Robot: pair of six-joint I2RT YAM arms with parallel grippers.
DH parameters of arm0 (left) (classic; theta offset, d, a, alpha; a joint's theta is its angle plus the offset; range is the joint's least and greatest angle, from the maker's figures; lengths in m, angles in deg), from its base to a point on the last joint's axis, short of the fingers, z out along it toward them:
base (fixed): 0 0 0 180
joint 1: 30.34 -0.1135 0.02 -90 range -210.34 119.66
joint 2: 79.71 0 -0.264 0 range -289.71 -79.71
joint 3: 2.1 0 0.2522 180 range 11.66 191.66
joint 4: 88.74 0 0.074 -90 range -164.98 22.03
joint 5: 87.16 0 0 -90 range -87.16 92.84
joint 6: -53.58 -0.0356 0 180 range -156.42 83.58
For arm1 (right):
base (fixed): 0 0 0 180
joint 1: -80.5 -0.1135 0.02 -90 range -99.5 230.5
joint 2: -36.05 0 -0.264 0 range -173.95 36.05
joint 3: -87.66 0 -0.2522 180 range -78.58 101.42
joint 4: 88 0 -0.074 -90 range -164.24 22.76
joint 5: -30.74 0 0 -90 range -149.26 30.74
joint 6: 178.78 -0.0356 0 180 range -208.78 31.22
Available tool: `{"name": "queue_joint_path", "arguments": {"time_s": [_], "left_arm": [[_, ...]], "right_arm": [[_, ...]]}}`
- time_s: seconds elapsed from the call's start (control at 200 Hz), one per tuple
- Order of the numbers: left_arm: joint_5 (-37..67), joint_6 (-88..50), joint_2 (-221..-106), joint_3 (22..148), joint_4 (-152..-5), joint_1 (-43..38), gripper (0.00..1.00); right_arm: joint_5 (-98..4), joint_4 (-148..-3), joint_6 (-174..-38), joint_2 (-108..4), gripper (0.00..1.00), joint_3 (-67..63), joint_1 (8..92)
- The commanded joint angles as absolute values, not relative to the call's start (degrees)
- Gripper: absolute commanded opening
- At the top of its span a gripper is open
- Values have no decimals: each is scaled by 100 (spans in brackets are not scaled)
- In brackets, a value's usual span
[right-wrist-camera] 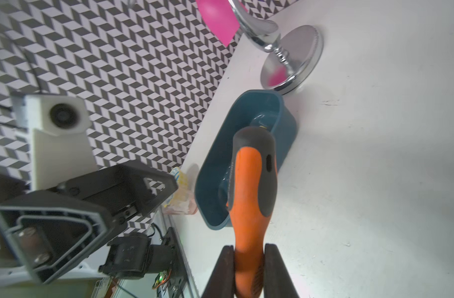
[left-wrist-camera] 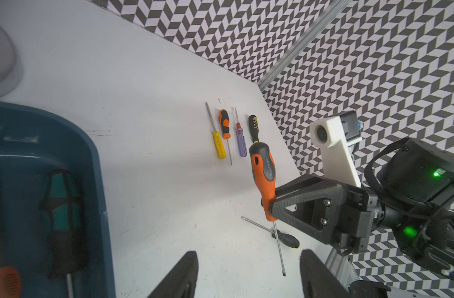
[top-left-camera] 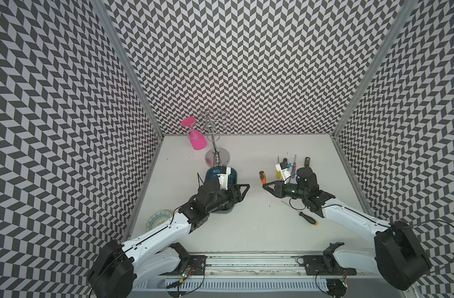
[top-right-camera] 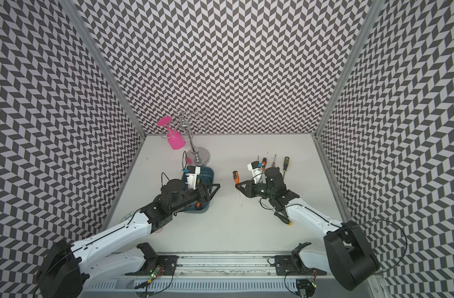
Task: Put the screwdriver on the desktop into the storage box
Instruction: Pick up the screwdriver from the center of the board.
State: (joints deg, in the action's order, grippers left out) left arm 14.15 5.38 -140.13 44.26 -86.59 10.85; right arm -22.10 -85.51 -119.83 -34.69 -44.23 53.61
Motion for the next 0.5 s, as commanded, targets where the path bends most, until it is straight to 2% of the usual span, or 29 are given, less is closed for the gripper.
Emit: {"name": "queue_joint_path", "arguments": {"time_s": [0.0,0.29,0.496], "left_arm": [[1888,606,-14134,4524,-9521,1070,66],[2207,808,-14495,4532,-10251,1111,66],[2270,840,-14595,4546,-10529,1269,60]], "right_arm": [[-1667,-9481,-12264,-3146,14,-4554,5263],[-1451,-10313,-12775,-2840,14,-4969,4953],[-1444,-10643,-12979,-2783,14,-5077,4829]]}}
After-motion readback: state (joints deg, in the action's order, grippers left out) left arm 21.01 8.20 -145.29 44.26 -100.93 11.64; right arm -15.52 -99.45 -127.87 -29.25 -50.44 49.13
